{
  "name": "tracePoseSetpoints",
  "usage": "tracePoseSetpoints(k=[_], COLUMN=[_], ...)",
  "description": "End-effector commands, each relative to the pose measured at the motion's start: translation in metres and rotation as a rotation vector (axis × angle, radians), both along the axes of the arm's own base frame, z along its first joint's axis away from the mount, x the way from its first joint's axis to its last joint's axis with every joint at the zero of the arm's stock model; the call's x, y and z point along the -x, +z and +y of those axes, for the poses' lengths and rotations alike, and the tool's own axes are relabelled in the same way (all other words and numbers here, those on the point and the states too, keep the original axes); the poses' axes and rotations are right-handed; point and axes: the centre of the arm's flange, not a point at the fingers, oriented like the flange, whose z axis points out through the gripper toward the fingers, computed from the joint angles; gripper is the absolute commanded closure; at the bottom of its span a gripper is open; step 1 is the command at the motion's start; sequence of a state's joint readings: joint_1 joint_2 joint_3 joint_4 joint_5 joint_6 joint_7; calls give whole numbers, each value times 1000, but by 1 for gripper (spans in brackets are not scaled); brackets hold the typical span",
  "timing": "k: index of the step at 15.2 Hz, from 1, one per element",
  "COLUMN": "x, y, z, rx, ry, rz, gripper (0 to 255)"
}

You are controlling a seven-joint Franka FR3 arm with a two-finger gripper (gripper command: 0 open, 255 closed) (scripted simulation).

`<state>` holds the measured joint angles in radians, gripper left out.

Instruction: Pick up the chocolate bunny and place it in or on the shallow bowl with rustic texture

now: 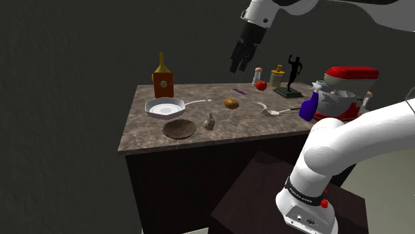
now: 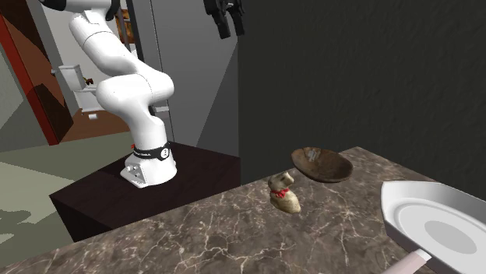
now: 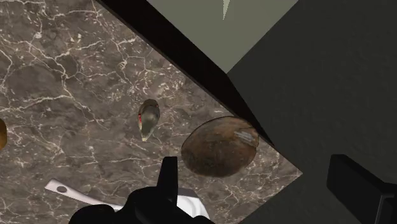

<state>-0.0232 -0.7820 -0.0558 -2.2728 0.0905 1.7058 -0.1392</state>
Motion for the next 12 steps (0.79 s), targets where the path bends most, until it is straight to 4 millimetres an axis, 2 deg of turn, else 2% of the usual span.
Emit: tracePoseSetpoints(k=[1, 12], x=[0, -76], y=[0, -121], z=[0, -21], rx=[0, 42], ry=[0, -57], rz=[0, 19], gripper=[0, 0])
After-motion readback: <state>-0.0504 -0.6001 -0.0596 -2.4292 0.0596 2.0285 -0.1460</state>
